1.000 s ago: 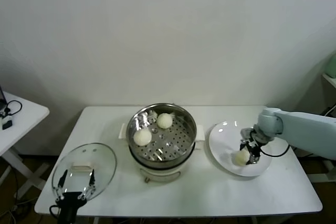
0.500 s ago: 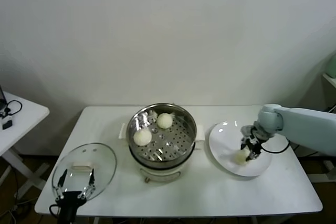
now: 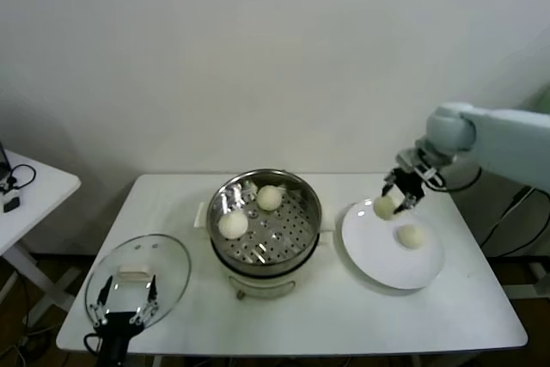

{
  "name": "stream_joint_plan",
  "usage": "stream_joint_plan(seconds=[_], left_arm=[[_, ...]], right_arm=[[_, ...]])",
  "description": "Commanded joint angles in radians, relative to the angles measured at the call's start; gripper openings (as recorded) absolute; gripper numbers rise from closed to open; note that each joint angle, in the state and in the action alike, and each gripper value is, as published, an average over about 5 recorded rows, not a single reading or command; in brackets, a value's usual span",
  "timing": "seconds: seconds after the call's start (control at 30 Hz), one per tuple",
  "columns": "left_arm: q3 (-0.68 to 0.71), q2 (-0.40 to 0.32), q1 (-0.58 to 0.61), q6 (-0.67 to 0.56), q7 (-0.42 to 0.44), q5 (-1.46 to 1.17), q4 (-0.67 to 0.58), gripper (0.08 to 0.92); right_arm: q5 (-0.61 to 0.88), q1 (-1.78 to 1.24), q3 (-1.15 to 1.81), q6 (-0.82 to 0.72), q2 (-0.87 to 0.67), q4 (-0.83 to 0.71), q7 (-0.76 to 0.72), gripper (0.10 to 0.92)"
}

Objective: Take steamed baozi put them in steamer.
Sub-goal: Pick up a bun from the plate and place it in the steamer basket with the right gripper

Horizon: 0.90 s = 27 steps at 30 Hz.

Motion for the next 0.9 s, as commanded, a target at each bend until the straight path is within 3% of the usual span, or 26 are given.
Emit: stream_joint_plan(seconds=[0.03,0.37,0.6,0.9], left_arm=[[0.002,0.001,-0.001,-0.001,-0.002,0.001,0.007,0.823],[-0.002,0.002,-0.002,0.005,-0.002,0.002,-0.003,0.823],[-0.005,0.002,-0.004,0.010,-0.001,0.000,-0.013,0.823],[-0.002,-0.003,-0.008,0.015,-0.001,0.003,-0.016,0.823]], right_arm=[[0.016,0.177,0.135,0.253,0.139,0.093,-0.050,0.535],[-0.214,-0.007,0.203,0.355,0.271,0.271,0.034,0.535],[-0.381,-0.176,0.172,0.378,0.346,0.197,0.076,0.535],[-0.409,-0.282,0.187,0.364,0.437,0.122,0.112,0.535]])
